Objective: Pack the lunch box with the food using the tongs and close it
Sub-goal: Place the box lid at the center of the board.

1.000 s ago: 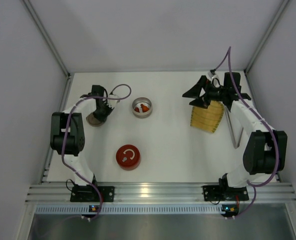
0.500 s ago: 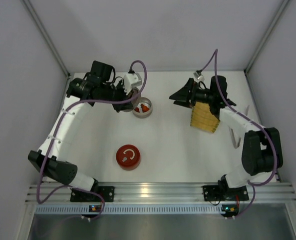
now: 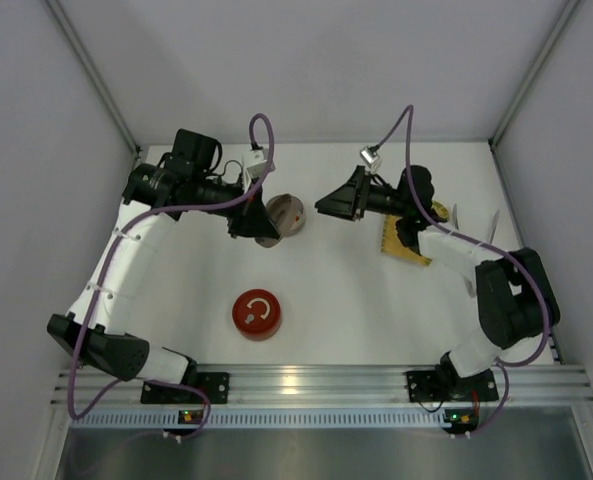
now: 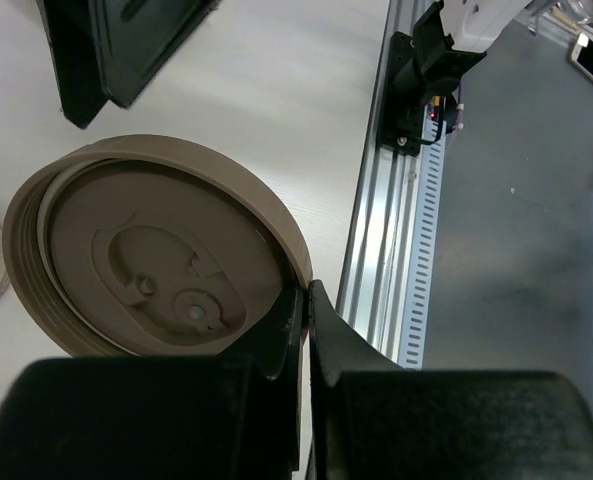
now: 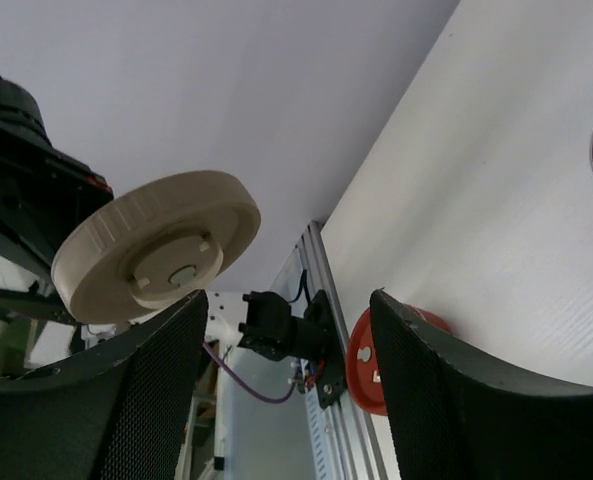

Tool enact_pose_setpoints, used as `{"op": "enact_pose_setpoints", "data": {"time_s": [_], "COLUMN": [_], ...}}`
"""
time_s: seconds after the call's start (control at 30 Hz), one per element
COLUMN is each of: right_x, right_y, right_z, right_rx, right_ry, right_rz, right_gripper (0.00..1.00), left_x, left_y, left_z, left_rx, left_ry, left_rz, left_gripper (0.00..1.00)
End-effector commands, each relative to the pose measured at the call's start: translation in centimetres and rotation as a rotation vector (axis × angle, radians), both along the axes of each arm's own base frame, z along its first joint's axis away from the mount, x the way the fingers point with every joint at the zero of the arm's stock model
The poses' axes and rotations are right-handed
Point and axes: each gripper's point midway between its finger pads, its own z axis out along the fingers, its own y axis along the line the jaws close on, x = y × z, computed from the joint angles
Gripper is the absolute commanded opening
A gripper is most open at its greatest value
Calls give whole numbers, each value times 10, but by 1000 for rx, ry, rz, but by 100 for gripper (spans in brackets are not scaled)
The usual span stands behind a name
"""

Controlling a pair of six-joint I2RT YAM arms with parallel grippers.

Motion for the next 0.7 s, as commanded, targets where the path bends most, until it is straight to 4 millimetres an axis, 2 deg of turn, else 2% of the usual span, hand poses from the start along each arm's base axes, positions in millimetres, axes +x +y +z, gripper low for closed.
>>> {"op": "enact_pose_setpoints", "data": {"time_s": [0.0, 0.03, 0.1, 0.13, 0.2, 0.23, 0.27, 0.33, 0.4, 0.53, 0.67], "right_x": [-28, -31, -35, -34, -35, -36, -39, -46, -56, -74, -87], "right_y": [8, 5, 0, -6, -11, -13, -13, -10, -7, -9, -7], "right_z": [39, 48, 39, 39, 34, 44, 39, 48, 50, 60, 67], "right_rx": [33, 0, -85, -151, -156, -125, -117, -83, -59, 4, 45], "right_ry": [-327, -508, -662, -808, -830, -892, -905, -965, -1002, -1084, -1152], "right_rz": [29, -10, -47, -79, -75, -102, -103, -100, -81, -55, -31], "right_gripper": [65, 64, 63, 62, 60, 59, 58, 56, 57, 61, 66], "left_x": [-20, -21, -25, -27, -34, -37, -39, -45, -43, -37, -36], "left_y": [-2, -2, -3, -3, -5, -6, -7, -9, -6, -4, -4], "left_z": [19, 18, 20, 22, 27, 29, 29, 35, 39, 45, 42], "left_rx": [-79, -78, -94, -102, -141, -156, -170, -212, -236, -286, -279], "left_ry": [3, 8, 18, 25, 46, 55, 69, 91, 98, 138, 135], "left_rz": [-55, -58, -74, -82, -113, -126, -141, -175, -171, -168, -161], "left_gripper": [0, 0, 0, 0, 0, 0, 0, 0, 0, 0, 0]}}
